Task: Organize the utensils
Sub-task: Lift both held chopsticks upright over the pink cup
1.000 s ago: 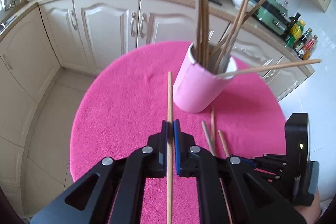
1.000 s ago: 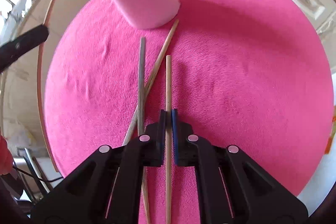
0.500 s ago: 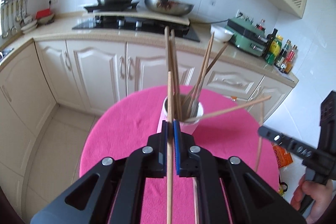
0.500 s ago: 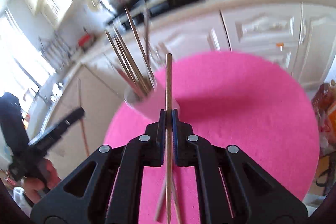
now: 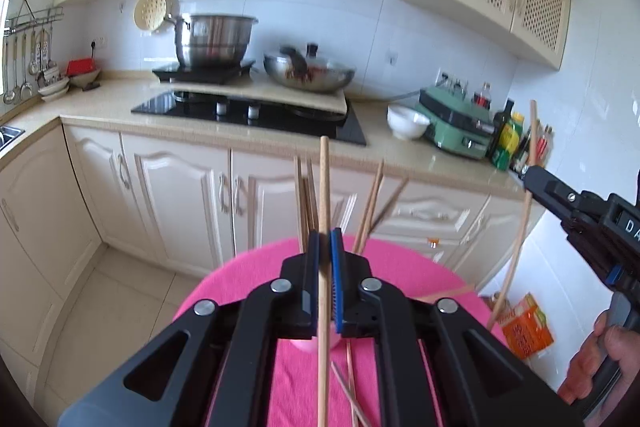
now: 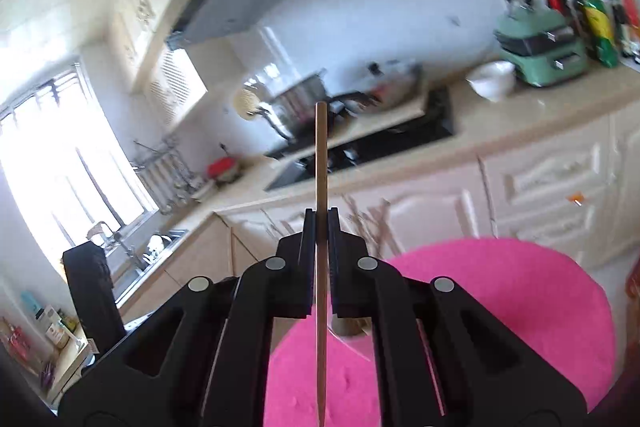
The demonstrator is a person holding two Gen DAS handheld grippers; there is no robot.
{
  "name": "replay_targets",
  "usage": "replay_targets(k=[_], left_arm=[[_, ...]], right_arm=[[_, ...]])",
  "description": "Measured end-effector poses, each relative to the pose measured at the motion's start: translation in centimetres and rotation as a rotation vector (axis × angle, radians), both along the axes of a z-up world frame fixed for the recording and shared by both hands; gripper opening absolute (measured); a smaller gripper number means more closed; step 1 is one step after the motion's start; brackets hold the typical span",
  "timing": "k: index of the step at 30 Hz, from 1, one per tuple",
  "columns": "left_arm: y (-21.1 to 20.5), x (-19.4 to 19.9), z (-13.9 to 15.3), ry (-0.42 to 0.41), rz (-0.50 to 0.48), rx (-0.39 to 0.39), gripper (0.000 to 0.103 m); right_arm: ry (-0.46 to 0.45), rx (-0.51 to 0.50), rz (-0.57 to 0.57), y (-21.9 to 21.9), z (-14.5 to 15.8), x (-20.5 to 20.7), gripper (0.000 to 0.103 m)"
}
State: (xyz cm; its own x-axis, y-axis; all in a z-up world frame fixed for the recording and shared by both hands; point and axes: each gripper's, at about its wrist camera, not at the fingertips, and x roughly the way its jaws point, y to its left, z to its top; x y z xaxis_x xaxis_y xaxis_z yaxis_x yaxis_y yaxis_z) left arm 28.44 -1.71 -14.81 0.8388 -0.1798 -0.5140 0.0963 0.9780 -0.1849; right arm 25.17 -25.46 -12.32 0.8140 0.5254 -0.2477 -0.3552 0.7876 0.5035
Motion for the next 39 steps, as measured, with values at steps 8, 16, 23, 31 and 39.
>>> replay_targets(k=[8, 16, 23, 31, 39], left_arm=[[1.3, 2.3, 2.2, -0.132, 0.056, -0.094, 0.006], [1.9, 5.4, 1.9, -0.212, 0.122, -0.181, 0.006], [1.5, 8.1, -0.1, -0.226, 0.209, -0.144, 0.006], [1.3, 10.3, -3.0, -0.213, 0.249, -0.158, 0.006], [1.0, 11.0, -6.1, -0.17, 0.244, -0.138, 0.006]], right_arm=[[-0.069, -0.041, 0.037, 3.6, 0.2, 3.4, 0.006], [-0.081, -0.088, 0.03, 5.2, -1.4, 6.2, 0.006], [-0.107, -0.119, 0.027, 6.2, -2.7, 7.3, 0.006], [-0.128, -0.139, 0.033, 6.4, -3.5, 8.0, 0.006], [-0.143, -0.145, 0.014, 6.0, -4.0, 8.3, 0.006]])
